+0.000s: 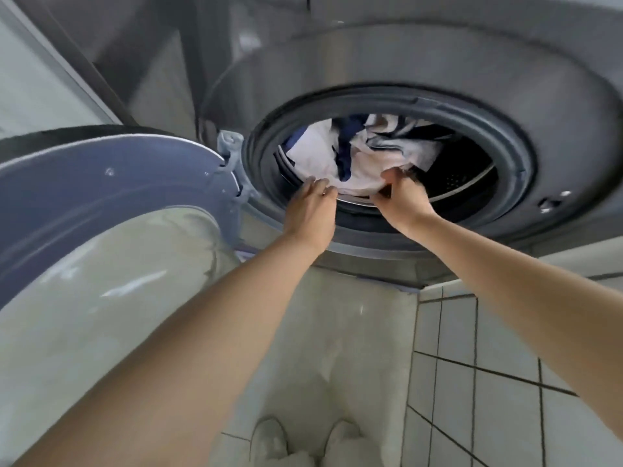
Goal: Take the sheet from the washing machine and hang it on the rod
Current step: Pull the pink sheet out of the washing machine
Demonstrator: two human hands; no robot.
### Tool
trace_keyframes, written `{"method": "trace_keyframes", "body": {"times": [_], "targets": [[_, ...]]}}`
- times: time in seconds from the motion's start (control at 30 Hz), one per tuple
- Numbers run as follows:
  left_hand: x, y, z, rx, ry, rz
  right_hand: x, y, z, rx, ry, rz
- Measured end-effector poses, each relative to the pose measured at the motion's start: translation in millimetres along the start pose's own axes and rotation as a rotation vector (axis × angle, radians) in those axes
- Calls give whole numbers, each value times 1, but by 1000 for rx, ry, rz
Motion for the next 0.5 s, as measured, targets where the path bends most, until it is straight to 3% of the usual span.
{"method": "trace_keyframes", "body": {"times": [0.23, 0.5], "targets": [[34, 11, 51, 58, 21, 204, 22, -7, 64, -184, -148, -420], [48, 14, 70, -26, -39, 198, 24, 6, 87, -184, -348, -577]]}}
Point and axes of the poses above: each hand's wrist, its own z-axis towards the middle knuckle, its own x-axis out of the palm, y = z × x, the point moved 2 cm from there along z, towards the middle knuckle, and after that the axes turned 6 degrees about -y, right-handed, at the moved point
